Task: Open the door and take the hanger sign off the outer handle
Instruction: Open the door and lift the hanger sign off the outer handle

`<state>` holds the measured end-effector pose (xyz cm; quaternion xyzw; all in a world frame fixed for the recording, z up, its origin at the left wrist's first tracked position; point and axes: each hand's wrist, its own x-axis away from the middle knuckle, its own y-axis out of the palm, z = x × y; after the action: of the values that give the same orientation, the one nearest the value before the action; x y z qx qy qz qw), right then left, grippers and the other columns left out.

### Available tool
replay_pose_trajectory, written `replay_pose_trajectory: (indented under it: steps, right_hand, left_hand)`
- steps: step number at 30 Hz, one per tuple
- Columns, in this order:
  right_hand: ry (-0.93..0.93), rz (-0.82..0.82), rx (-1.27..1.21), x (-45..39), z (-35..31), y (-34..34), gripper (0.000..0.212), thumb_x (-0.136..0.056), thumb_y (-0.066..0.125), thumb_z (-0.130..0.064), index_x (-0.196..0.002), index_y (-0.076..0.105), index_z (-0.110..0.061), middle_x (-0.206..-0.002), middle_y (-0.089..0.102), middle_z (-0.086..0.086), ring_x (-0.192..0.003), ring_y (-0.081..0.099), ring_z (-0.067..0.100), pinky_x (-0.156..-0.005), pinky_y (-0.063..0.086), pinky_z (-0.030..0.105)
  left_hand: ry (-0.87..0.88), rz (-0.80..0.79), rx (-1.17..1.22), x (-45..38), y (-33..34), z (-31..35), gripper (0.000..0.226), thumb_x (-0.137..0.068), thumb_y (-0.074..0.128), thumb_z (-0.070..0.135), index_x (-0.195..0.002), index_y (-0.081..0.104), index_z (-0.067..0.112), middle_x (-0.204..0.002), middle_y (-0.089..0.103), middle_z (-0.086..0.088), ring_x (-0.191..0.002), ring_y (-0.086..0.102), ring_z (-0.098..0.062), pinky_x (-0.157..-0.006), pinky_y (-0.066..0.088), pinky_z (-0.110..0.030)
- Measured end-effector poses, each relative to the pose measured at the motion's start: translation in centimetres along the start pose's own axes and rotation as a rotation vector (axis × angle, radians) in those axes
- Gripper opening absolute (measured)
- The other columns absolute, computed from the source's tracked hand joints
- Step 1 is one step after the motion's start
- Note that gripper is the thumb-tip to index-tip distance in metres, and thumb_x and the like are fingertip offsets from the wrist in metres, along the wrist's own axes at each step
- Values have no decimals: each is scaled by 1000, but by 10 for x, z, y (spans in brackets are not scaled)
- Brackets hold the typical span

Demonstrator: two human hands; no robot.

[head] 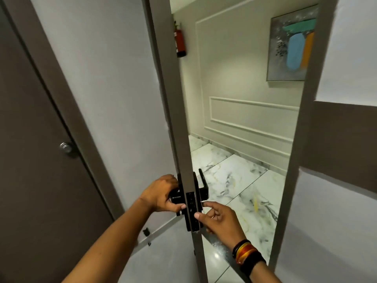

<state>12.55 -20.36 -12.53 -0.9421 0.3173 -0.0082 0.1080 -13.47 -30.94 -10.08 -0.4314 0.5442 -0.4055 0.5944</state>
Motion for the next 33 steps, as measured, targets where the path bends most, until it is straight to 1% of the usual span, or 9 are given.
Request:
replay_pose_trajectory:
  steps: [4,10,13,15,17,21,25,30,33]
  right_hand:
    - [-92,24,121,-7,-18,24,18,-86,76,-41,-91,76,-24,-64,66,6,-53,61,4,-58,60,27]
    - [-174,-78,353,-17,-52,52,22,-87,70,-39,-76,70,-19,-56,58,-8,-55,55,6,-64,55,26]
    - [-276,-92,654,-16,-75,68,25,-88,60,-36,-73,65,-16,-64,66,-1,-64,63,17,-63,55,30]
    - [-367,-94,879,-17,-90,79,30,-94,51,-34,-71,57,-15,-63,58,0,-63,57,23,-59,46,30]
    - [-423,-92,1001,-19,-102,87,30,-99,47,-30,-75,58,-16,-69,56,3,-67,55,26,-63,44,30]
    - [-415,-99,1087,-19,-112,99,25,-103,47,-18,-98,70,-7,-97,71,15,-93,68,36,-79,54,37]
    - [-366,-55,1141,-35,-113,97,17,-100,52,-7,-102,68,-4,-101,72,17,-97,70,36,-80,55,37]
    - [-421,-16,1209,-51,-99,81,21,-104,46,-13,-107,66,-6,-99,74,14,-90,72,34,-74,54,34]
    - [-462,26,1258,-69,-94,74,27,-101,47,-8,-126,57,-8,-94,74,12,-82,71,34,-67,50,34]
  left_hand:
    - [42,-14,-26,21,-19,-14,83,-80,35,92,-100,68,18,-98,67,0,-91,59,-18,-89,52,-36]
    - [129,-3,-95,51,-45,-31,89,-84,26,91,-105,69,16,-105,71,-12,-98,62,-32,-94,52,-40]
    - [185,-6,-109,61,-50,-43,88,-86,24,89,-104,70,16,-104,72,-16,-97,64,-36,-96,51,-44]
    - [198,-21,-71,65,-53,-51,76,-87,28,88,-101,65,23,-98,71,-14,-92,63,-35,-93,49,-41]
    - [211,-35,-25,64,-54,-54,63,-88,32,85,-99,57,28,-94,66,-10,-89,60,-32,-90,44,-34]
    - [216,7,12,66,-60,-53,49,-90,41,77,-90,48,28,-84,60,-8,-80,44,-15,-82,39,-30]
    - [212,-22,-21,67,-64,-53,59,-89,31,84,-97,52,28,-91,63,-9,-87,47,-20,-87,38,-30]
    - [181,-16,-67,64,-58,-49,67,-86,28,86,-100,54,26,-95,62,-8,-91,45,-17,-90,40,-32]
    - [117,-85,-125,60,-51,-52,81,-82,21,92,-102,58,23,-99,64,-7,-93,41,-12,-96,40,-32]
